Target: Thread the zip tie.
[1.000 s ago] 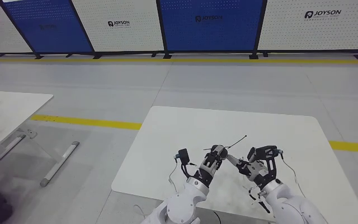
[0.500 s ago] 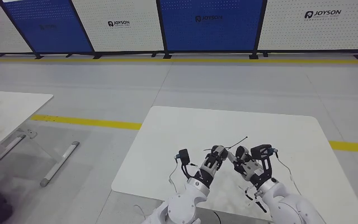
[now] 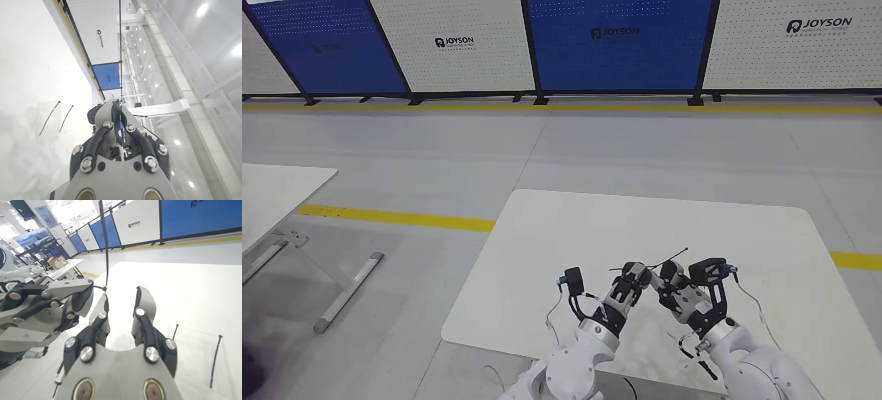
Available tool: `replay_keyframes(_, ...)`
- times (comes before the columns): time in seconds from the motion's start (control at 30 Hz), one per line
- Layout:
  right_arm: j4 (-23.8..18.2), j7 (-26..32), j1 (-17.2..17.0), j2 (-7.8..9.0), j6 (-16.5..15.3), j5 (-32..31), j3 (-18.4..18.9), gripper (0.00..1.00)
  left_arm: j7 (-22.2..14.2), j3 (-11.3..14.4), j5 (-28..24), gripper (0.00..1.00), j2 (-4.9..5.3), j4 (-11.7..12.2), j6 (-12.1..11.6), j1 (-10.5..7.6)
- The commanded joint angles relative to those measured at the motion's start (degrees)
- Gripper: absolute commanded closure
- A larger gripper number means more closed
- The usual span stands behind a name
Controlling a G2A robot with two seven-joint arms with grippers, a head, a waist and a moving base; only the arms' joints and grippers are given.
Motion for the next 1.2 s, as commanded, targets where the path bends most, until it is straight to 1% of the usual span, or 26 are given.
replay_keyframes(0.0,0.0,-0.1,0.0,0.02,0.0,0.0,0.0,0.71,-0.1,0.1,0.0,1.00,-0.02,0.1,0.1,-0.04)
replay_keyframes(0.2,0.0,0.1,-0.1,0.11,-0.4,0.1,-0.2,0.70,0.0,0.0,0.0,1.00,-0.08,0.3,0.3,-0.20)
replay_keyframes(0.3,0.0,0.2,0.0,0.15,-0.5,0.0,-0.2,0.72,0.2,-0.1,0.1,1.00,-0.12,0.4,0.4,-0.32)
replay_keyframes(0.4,0.0,0.3,0.0,0.18,-0.4,0.0,-0.3,0.72,0.3,-0.1,0.1,1.00,-0.15,0.4,0.5,-0.37)
replay_keyframes(0.53,0.0,0.0,0.1,0.20,-0.4,0.2,-0.4,0.70,0.4,-0.2,0.4,1.00,-0.17,0.6,0.7,-0.43)
replay_keyframes(0.9,0.1,-0.3,0.3,0.27,-0.2,0.7,-0.6,0.75,-0.2,0.0,1.0,1.00,-0.24,1.1,1.3,-0.62)
replay_keyframes(0.97,0.2,-0.3,0.4,0.28,-0.2,0.7,-0.6,0.80,-0.2,0.0,1.1,1.00,-0.25,1.1,1.3,-0.65)
replay_keyframes(1.17,0.4,-0.2,0.6,0.32,-0.3,0.9,-0.8,0.83,-0.3,0.2,1.3,1.00,-0.30,1.2,1.4,-0.75)
